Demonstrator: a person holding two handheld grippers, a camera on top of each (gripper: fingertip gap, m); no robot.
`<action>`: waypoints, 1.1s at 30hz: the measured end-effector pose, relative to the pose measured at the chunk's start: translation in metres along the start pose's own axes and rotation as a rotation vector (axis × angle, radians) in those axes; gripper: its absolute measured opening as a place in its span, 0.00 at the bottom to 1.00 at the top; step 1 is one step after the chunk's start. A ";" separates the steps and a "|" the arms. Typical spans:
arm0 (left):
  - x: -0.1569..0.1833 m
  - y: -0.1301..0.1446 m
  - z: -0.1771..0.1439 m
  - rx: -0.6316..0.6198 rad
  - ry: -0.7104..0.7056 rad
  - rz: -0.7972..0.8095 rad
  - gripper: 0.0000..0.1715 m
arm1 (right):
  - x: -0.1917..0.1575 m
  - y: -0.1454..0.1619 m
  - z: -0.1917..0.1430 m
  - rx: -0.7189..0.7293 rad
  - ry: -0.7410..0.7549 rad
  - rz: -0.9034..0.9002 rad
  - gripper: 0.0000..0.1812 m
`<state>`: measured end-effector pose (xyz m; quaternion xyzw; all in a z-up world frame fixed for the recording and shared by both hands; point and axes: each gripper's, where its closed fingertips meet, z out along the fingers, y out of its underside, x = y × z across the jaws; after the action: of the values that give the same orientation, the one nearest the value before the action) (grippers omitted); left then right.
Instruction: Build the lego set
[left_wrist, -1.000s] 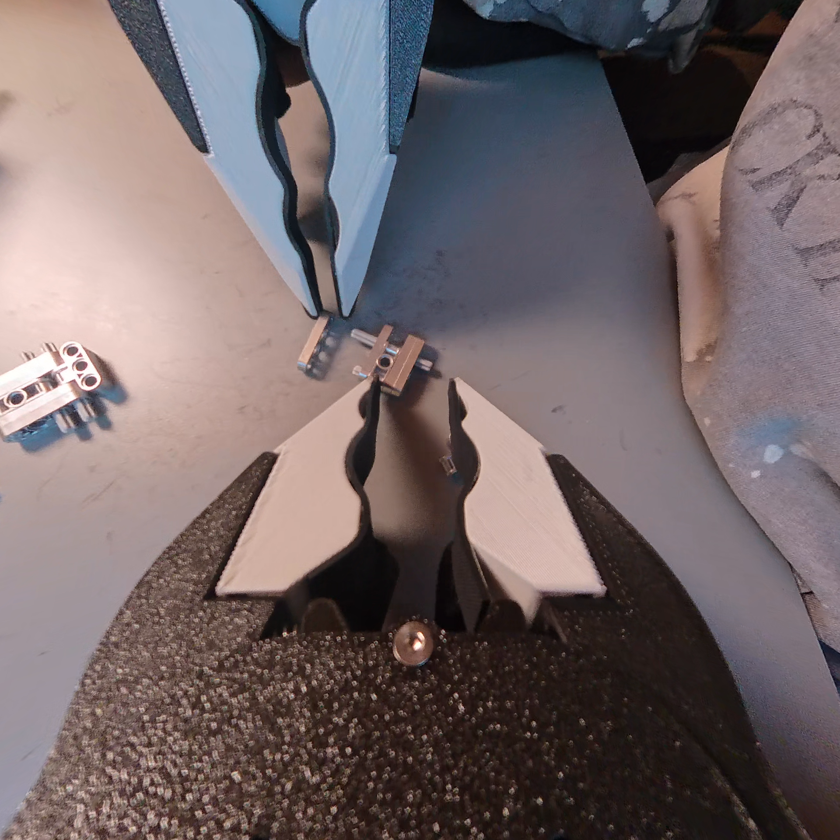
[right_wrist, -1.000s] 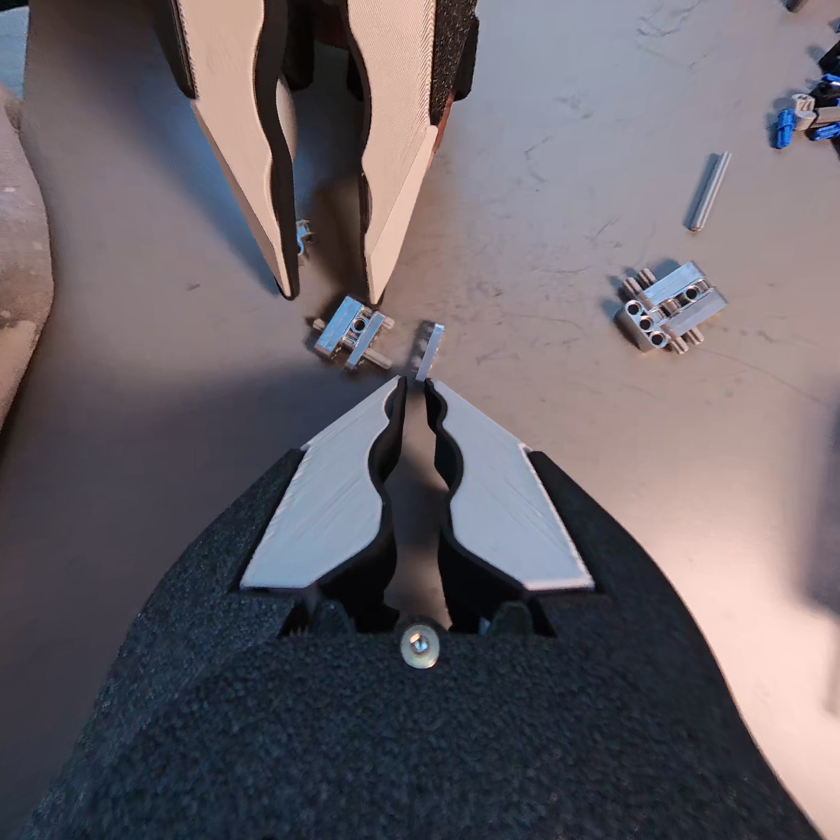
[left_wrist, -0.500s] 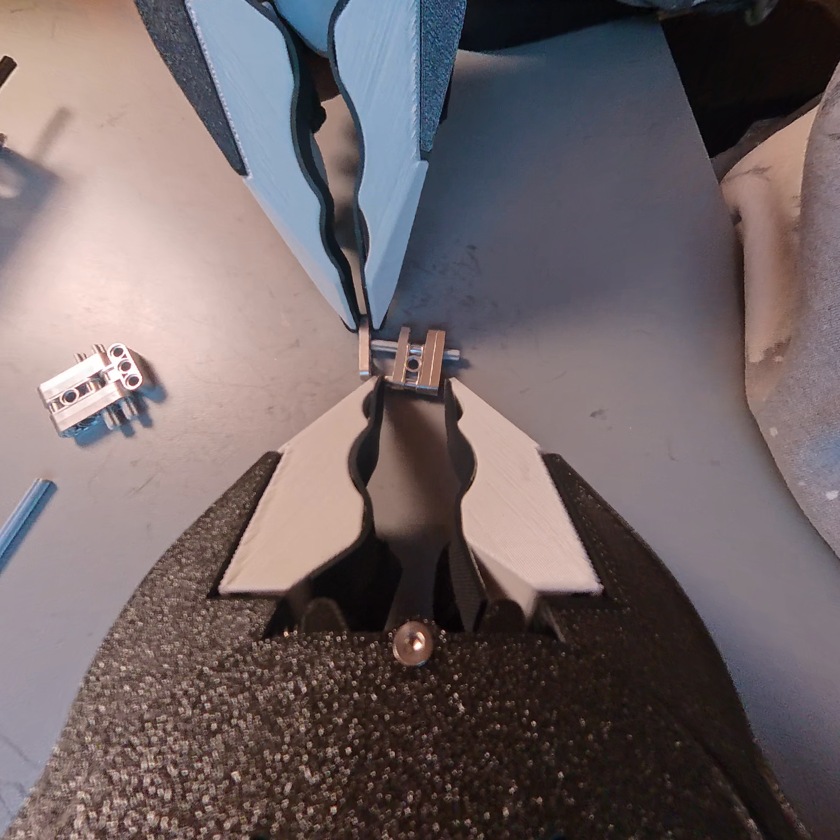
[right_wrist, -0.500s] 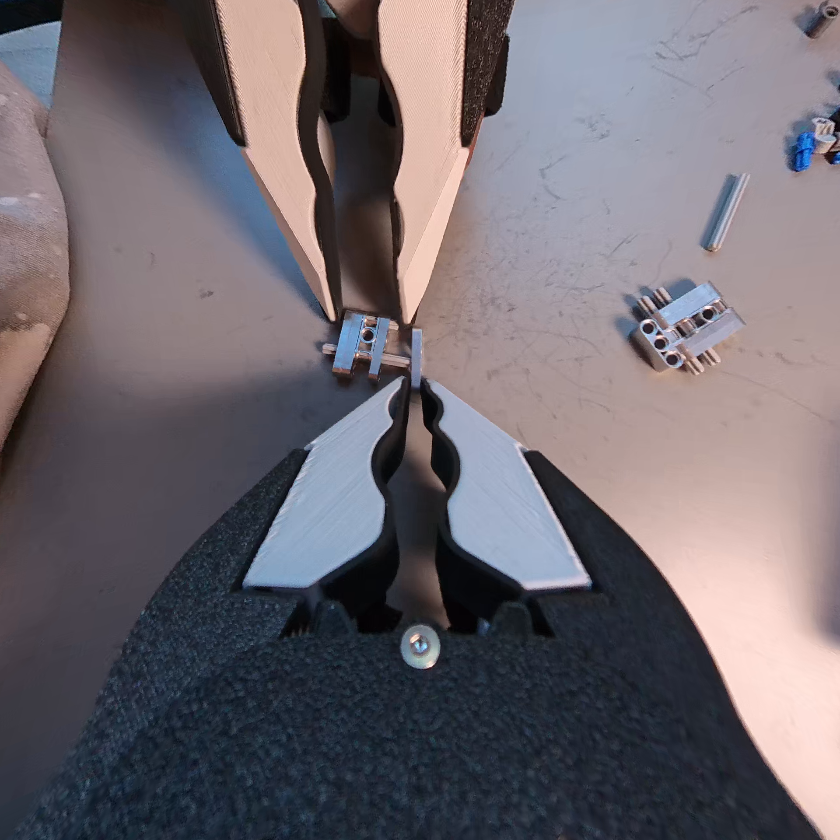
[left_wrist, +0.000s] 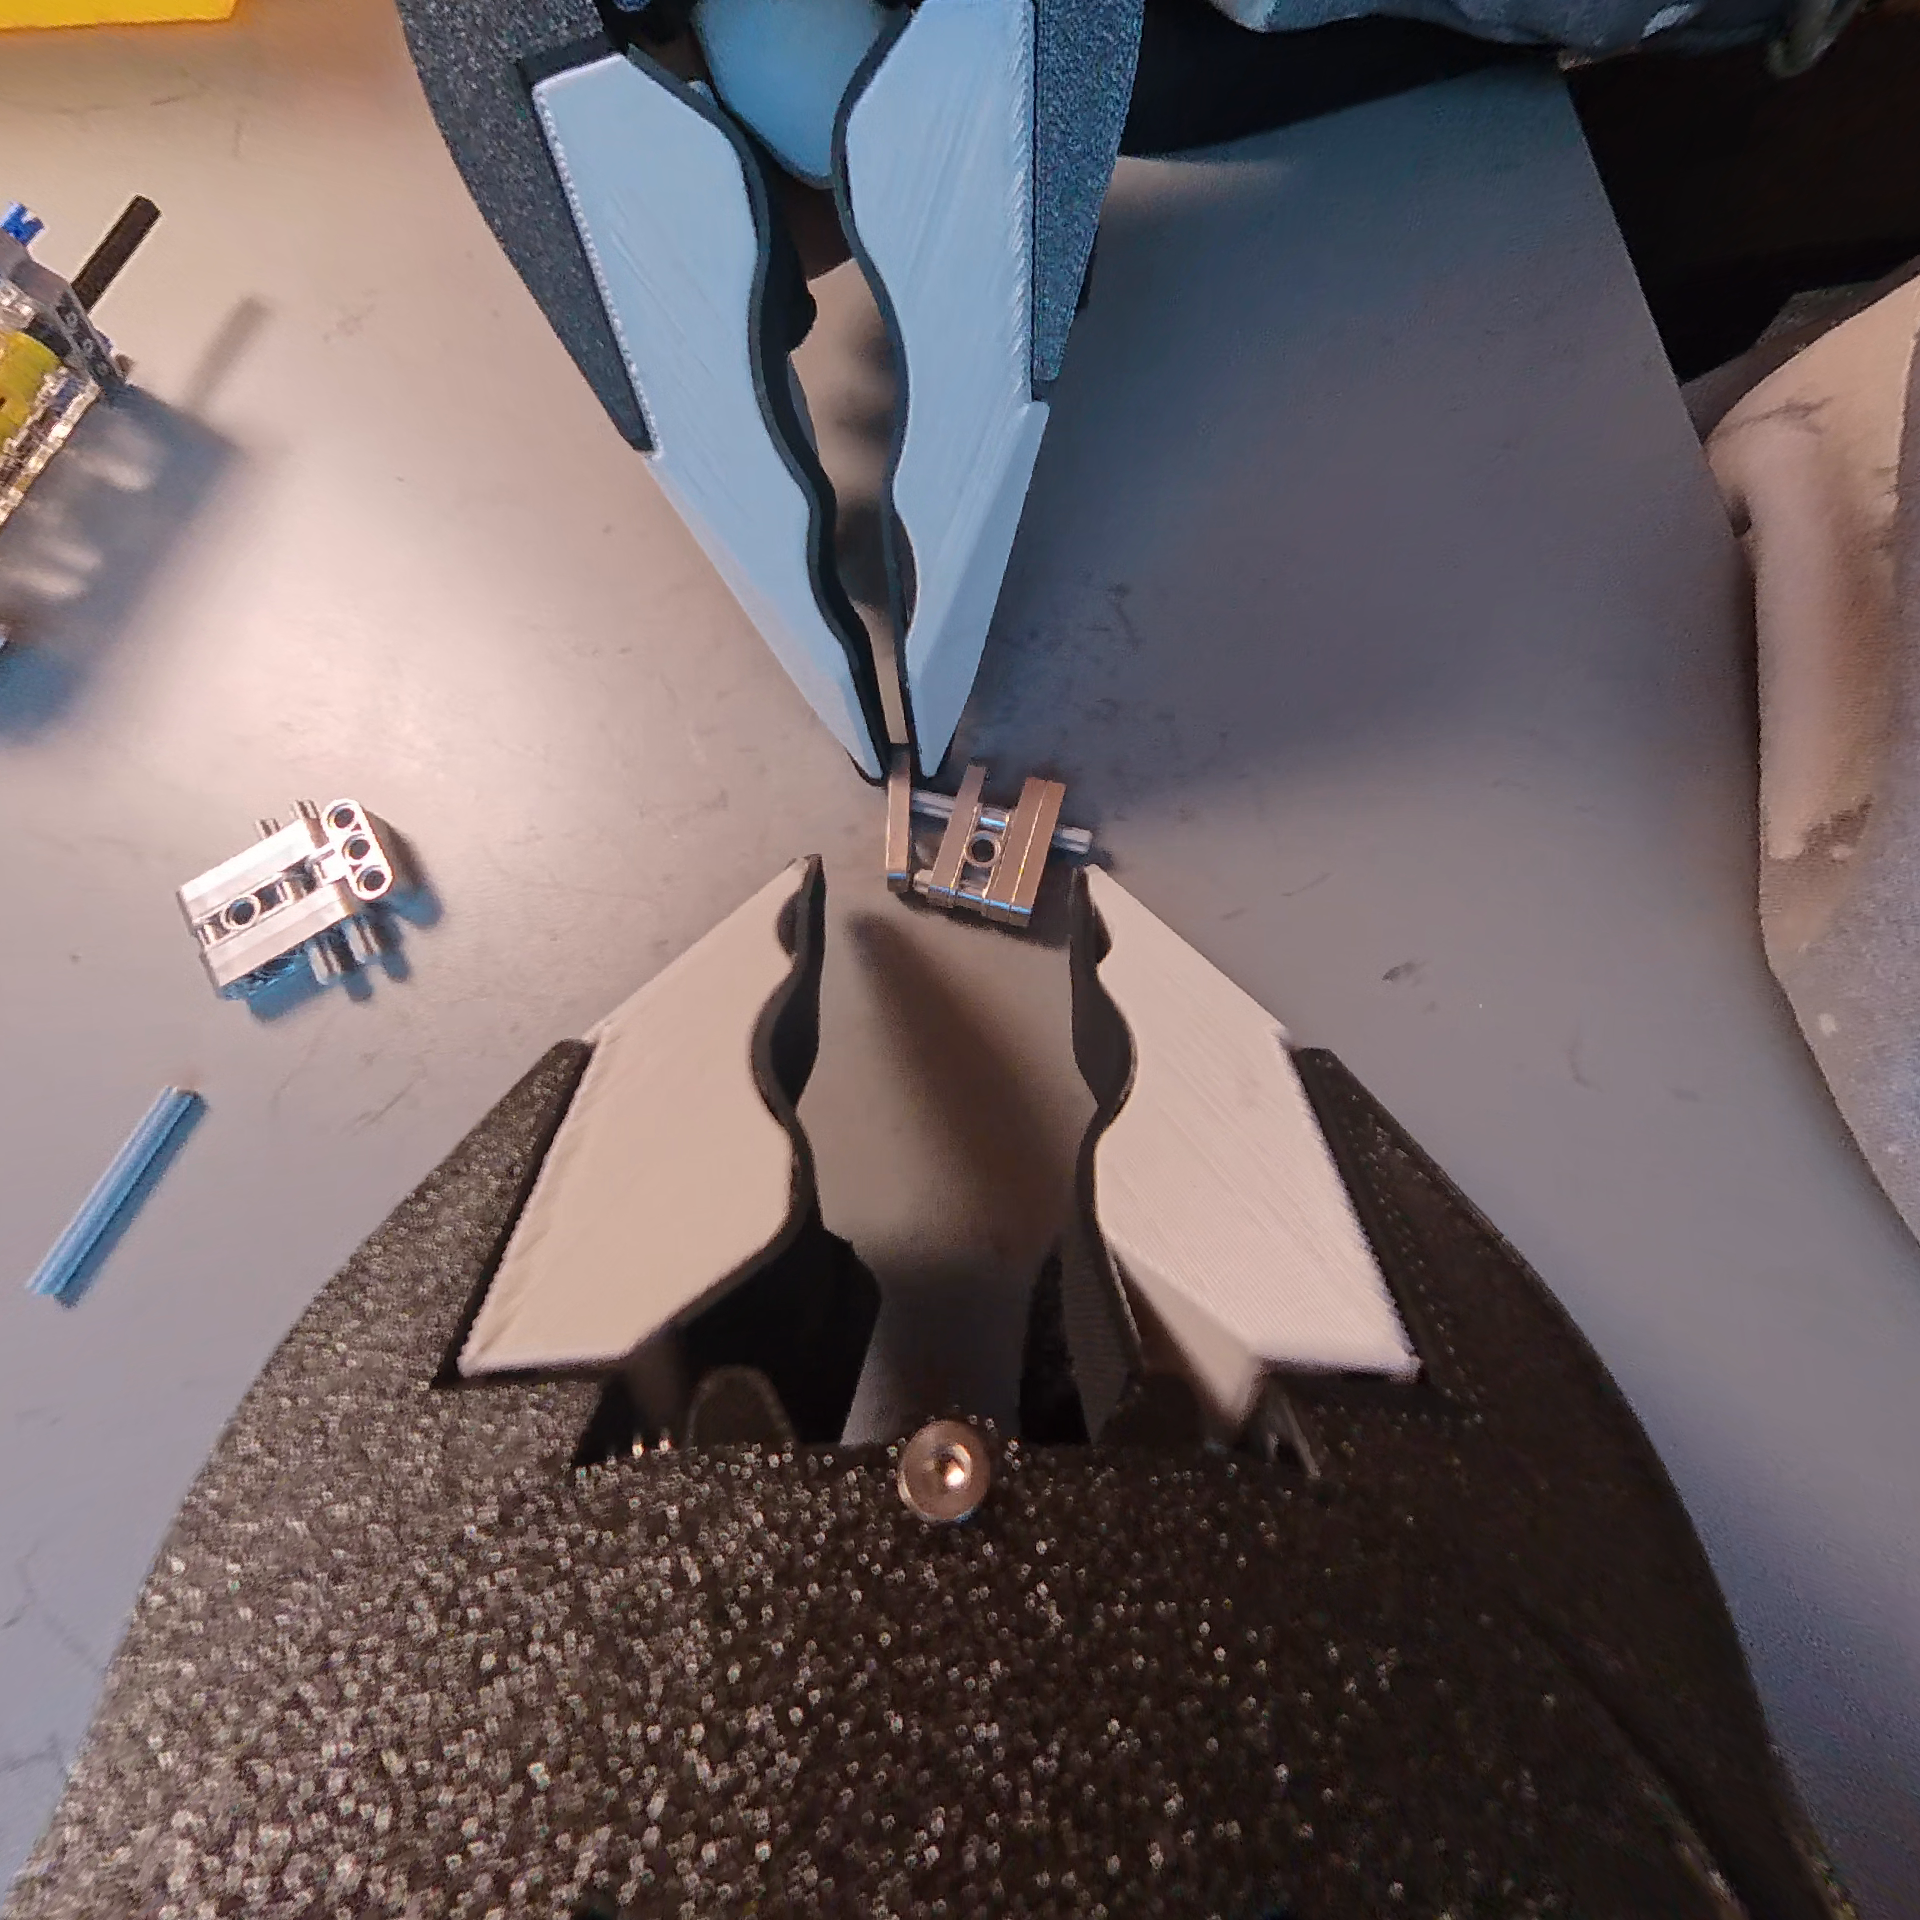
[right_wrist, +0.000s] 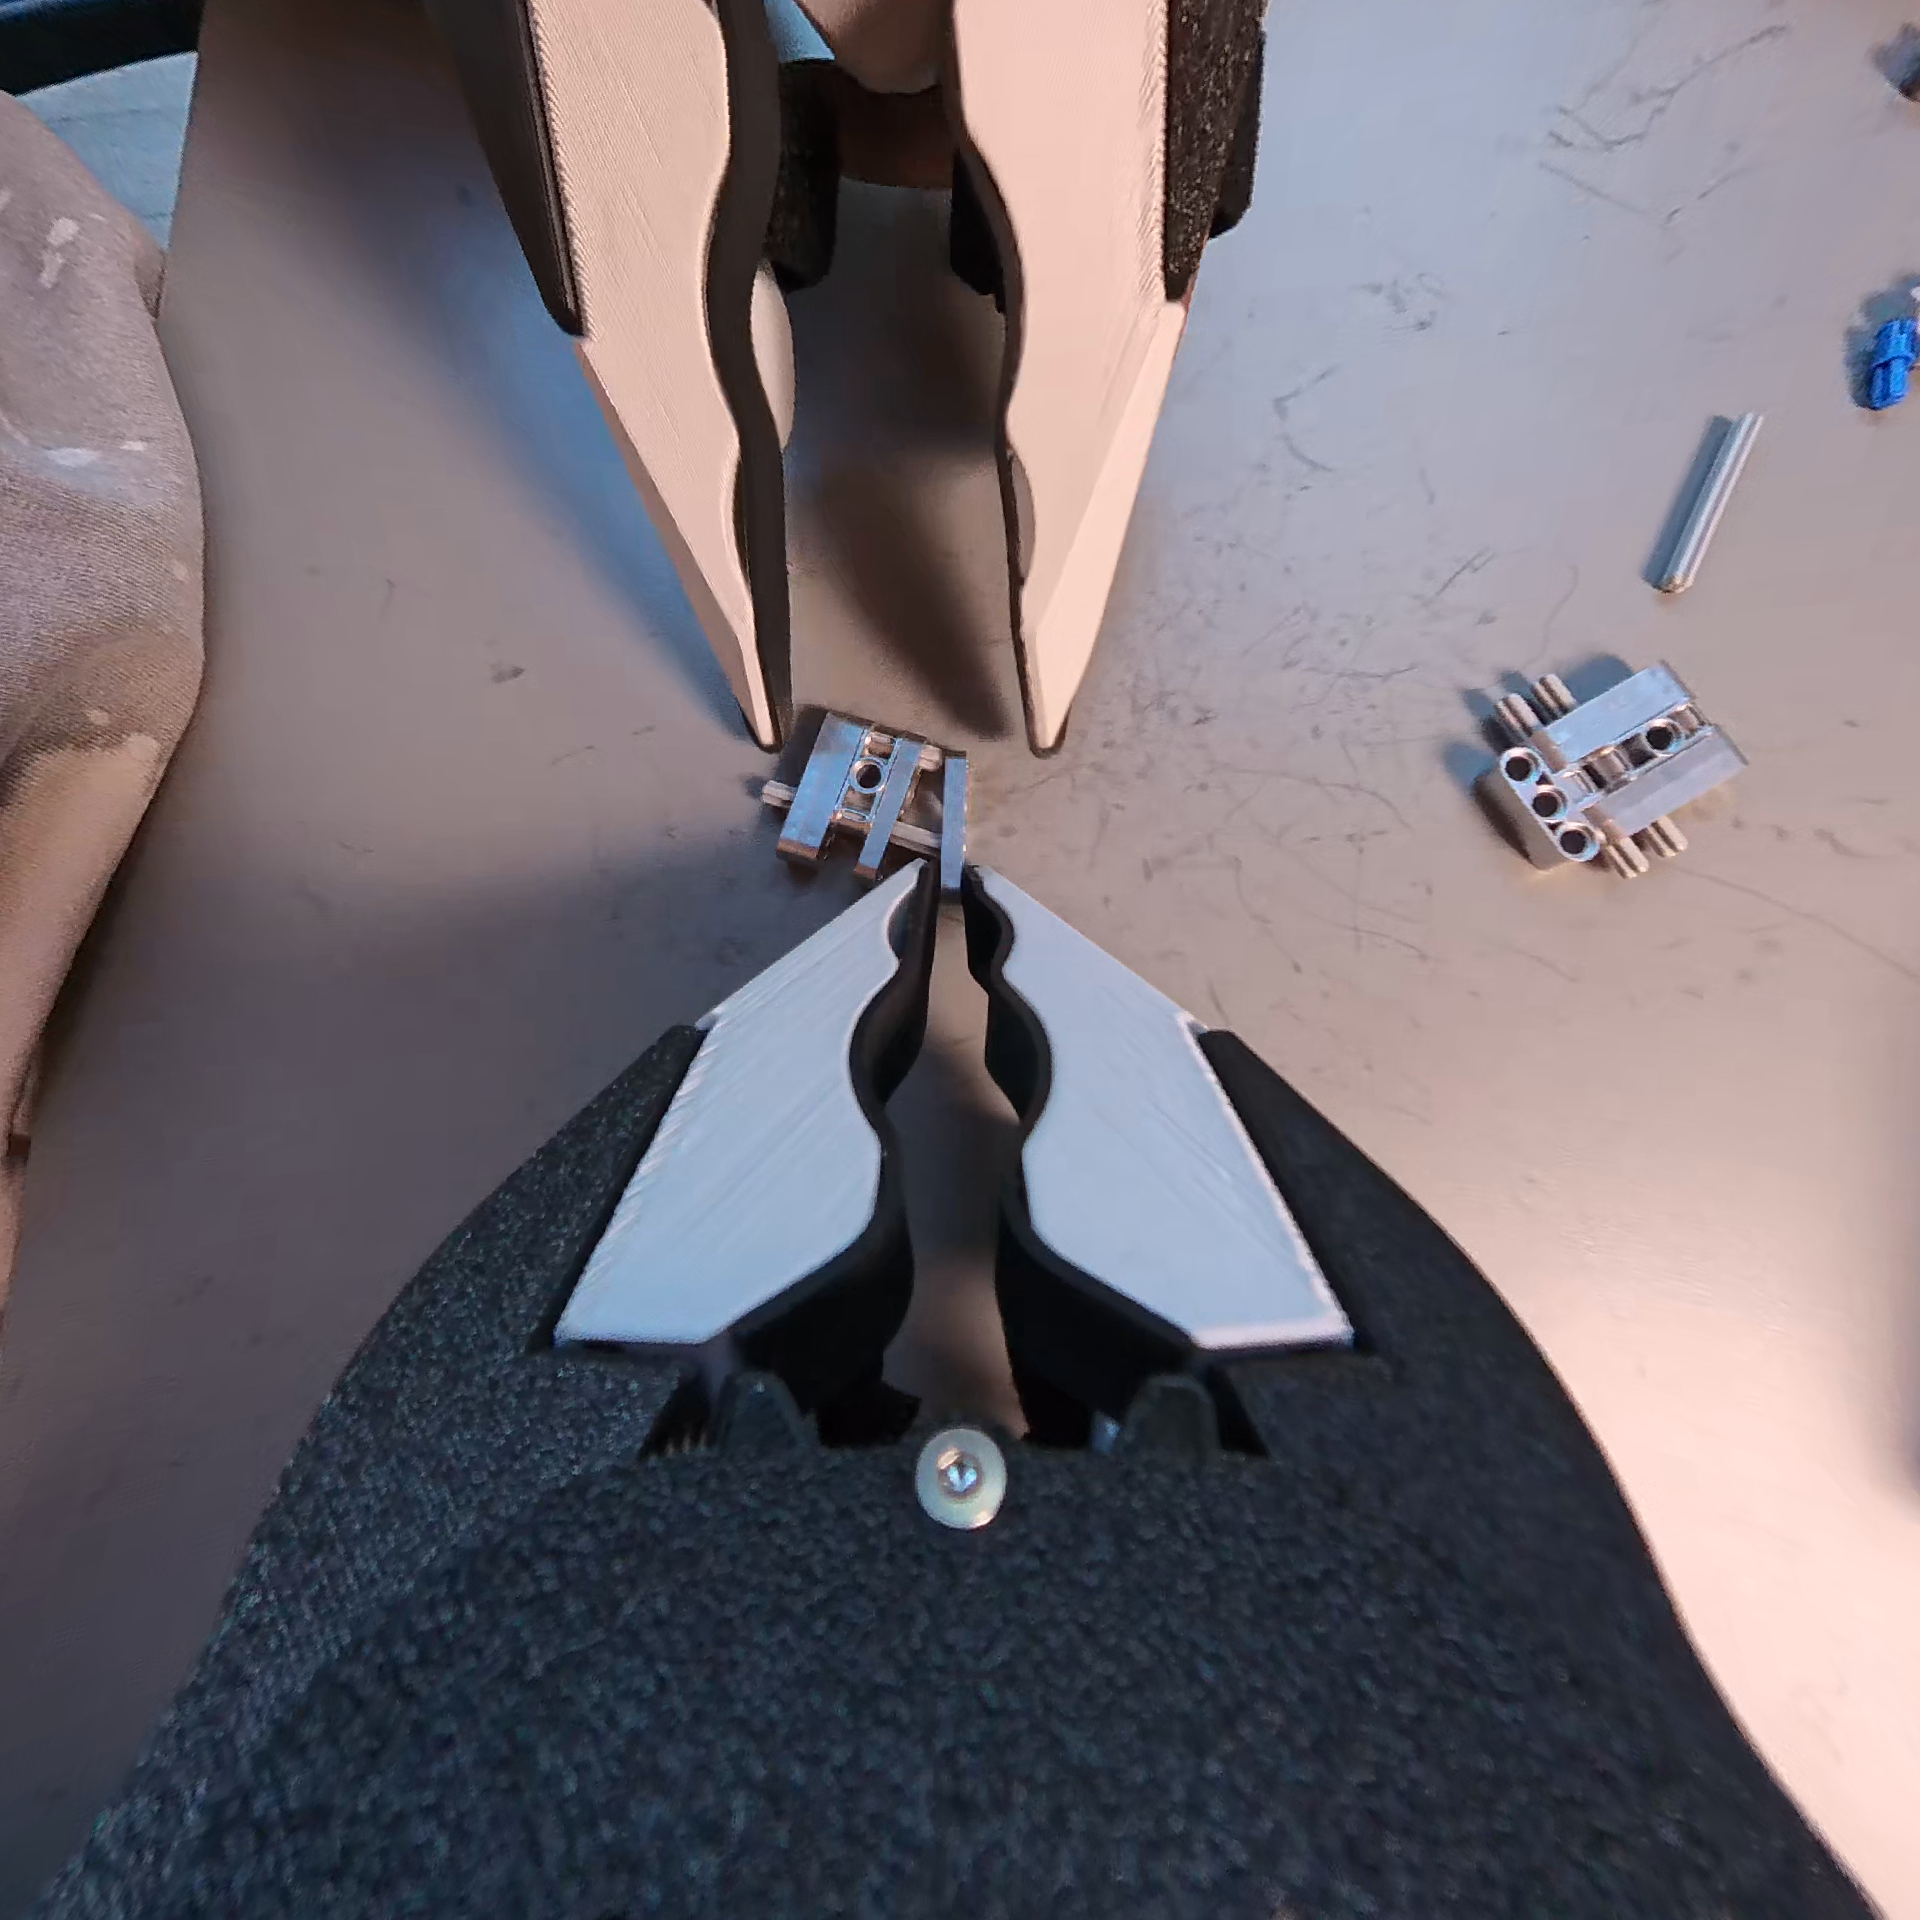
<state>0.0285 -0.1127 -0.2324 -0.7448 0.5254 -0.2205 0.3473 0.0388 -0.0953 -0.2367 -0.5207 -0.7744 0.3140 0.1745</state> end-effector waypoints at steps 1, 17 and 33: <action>0.001 0.000 0.001 -0.003 0.002 0.002 0.27 | -0.001 0.000 0.000 0.000 -0.004 -0.002 0.01; 0.013 0.000 0.007 -0.011 0.058 0.012 0.17 | -0.015 -0.003 -0.011 0.008 -0.064 -0.013 0.16; 0.011 -0.001 0.008 -0.012 0.047 -0.016 0.17 | -0.020 0.000 0.003 -0.109 0.013 -0.078 0.17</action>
<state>0.0385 -0.1207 -0.2375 -0.7456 0.5287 -0.2376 0.3287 0.0451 -0.1144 -0.2376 -0.5010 -0.8089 0.2610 0.1631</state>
